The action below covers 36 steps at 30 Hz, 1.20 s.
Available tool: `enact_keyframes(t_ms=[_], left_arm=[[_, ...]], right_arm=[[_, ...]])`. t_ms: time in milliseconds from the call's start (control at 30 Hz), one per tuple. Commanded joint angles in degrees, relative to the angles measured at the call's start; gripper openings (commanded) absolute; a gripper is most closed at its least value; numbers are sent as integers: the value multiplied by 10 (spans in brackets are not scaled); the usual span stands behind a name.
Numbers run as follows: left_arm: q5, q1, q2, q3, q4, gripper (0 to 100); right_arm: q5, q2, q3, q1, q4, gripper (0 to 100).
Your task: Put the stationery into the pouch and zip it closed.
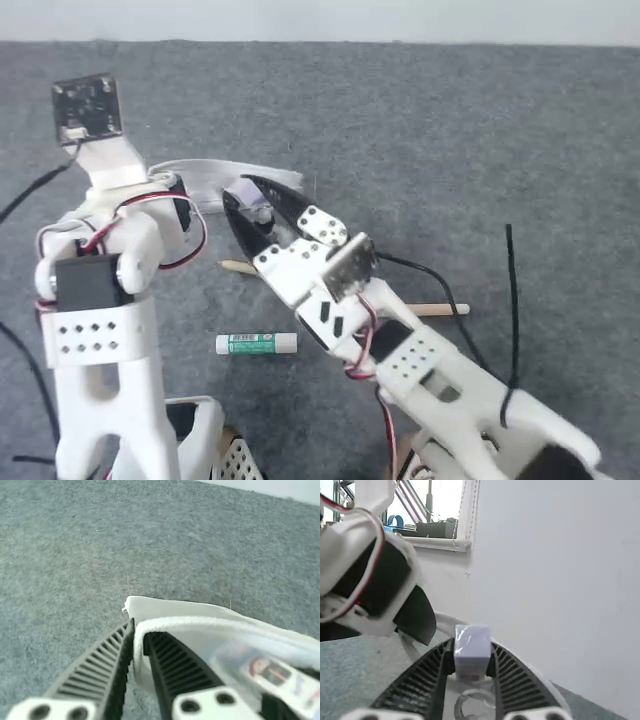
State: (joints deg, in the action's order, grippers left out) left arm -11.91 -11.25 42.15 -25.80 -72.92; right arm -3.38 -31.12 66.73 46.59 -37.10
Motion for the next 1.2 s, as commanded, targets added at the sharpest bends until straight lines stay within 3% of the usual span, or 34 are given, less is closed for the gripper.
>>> enact_keyframes(t_ms=[0, 167, 400, 833, 1167], left_arm=[[-9, 1, 4, 4, 15, 11], [-9, 1, 4, 4, 15, 11], [-9, 1, 4, 4, 15, 11], [-8, -3, 4, 4, 18, 11], [-11, -60, 4, 3, 33, 11]], right_arm=[[-3, 67, -47, -9, -5, 6], [-63, 68, -46, -3, -4, 9], [-69, 20, -38, 12, 89, 169], [-23, -215, -41, 8, 364, 156], [-21, -296, -100, -14, 582, 156]])
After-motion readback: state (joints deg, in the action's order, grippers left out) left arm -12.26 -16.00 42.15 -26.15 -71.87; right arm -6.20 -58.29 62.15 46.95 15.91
